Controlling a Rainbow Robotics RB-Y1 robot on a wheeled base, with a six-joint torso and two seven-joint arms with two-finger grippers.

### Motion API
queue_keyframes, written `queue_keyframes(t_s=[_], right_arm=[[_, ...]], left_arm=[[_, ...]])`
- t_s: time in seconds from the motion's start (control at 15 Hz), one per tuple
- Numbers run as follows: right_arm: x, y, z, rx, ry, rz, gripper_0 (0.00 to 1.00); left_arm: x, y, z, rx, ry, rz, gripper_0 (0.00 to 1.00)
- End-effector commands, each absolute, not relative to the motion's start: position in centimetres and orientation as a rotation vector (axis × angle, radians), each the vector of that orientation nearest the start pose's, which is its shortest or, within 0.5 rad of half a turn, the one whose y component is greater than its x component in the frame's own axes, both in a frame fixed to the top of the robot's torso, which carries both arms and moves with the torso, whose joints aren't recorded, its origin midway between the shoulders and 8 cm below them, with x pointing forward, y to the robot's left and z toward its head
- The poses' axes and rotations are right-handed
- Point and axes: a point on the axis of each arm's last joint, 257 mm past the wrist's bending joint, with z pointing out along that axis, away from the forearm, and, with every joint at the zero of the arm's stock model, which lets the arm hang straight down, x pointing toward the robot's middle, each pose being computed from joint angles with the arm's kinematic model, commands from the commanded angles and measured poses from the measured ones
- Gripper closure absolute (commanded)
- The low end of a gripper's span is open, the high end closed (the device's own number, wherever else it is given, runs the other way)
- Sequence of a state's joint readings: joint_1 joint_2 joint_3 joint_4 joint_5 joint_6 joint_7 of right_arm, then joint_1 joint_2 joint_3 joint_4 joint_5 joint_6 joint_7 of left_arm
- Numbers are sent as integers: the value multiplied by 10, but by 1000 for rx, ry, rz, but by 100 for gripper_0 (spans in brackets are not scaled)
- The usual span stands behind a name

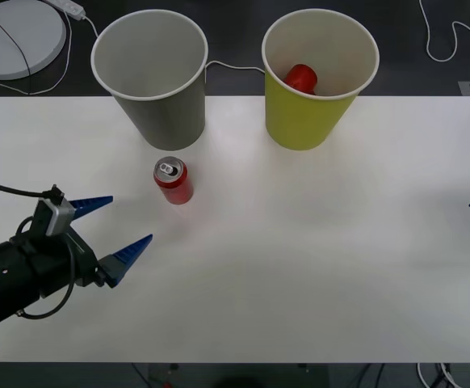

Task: Put the can into the green bin and the plastic bottle into the gray bin

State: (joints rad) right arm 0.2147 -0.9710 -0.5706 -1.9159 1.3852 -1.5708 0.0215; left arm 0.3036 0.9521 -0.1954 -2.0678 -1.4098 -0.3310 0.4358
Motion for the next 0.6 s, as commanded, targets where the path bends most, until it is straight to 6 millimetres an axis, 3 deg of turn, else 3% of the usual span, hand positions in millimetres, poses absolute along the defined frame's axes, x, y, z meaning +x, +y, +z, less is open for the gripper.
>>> queue_keyframes(t_s=[0.07, 0.6], right_arm=[[314, -350, -143, -1749, 1573, 151, 0], [314, -350, -143, -1749, 1573, 151, 0]], left_arm=[[395, 209, -222, 689, 1733, -325, 0], [413, 215, -258, 643, 1706, -154, 0]])
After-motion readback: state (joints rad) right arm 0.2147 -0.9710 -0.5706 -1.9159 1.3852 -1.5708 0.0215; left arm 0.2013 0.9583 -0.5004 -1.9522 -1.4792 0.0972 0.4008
